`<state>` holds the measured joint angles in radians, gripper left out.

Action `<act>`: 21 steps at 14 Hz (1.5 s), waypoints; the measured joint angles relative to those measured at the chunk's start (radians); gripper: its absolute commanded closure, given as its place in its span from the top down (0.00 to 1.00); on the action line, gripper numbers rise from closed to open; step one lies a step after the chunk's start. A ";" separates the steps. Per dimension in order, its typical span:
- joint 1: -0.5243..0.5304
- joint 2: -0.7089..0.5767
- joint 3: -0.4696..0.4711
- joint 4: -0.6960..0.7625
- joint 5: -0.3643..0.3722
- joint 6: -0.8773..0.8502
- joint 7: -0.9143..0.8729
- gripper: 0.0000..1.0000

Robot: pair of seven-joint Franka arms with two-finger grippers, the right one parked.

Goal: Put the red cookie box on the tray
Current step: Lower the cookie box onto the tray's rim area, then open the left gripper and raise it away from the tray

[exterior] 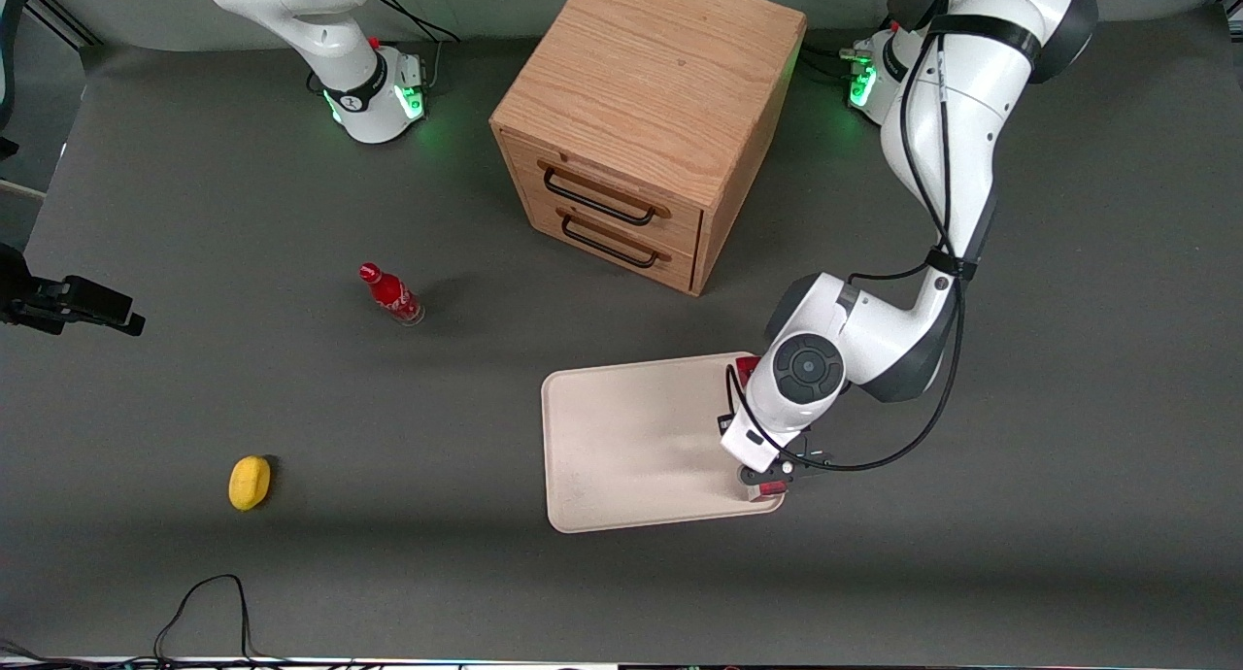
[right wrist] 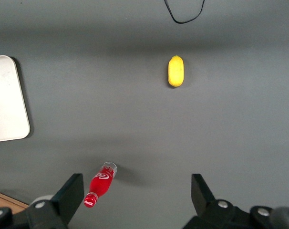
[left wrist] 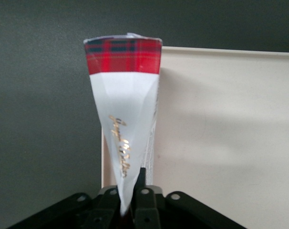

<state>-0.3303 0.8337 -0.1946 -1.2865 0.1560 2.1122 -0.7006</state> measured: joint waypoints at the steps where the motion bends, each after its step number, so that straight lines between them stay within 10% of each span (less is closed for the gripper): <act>1: -0.001 0.001 0.001 0.000 0.002 0.003 0.000 1.00; 9: 0.022 -0.079 0.032 -0.009 0.012 0.022 -0.002 1.00; 21: 0.308 -0.808 0.180 -0.335 -0.158 -0.368 0.512 1.00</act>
<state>-0.0224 0.0261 -0.0143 -1.6212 -0.0024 1.7438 -0.1886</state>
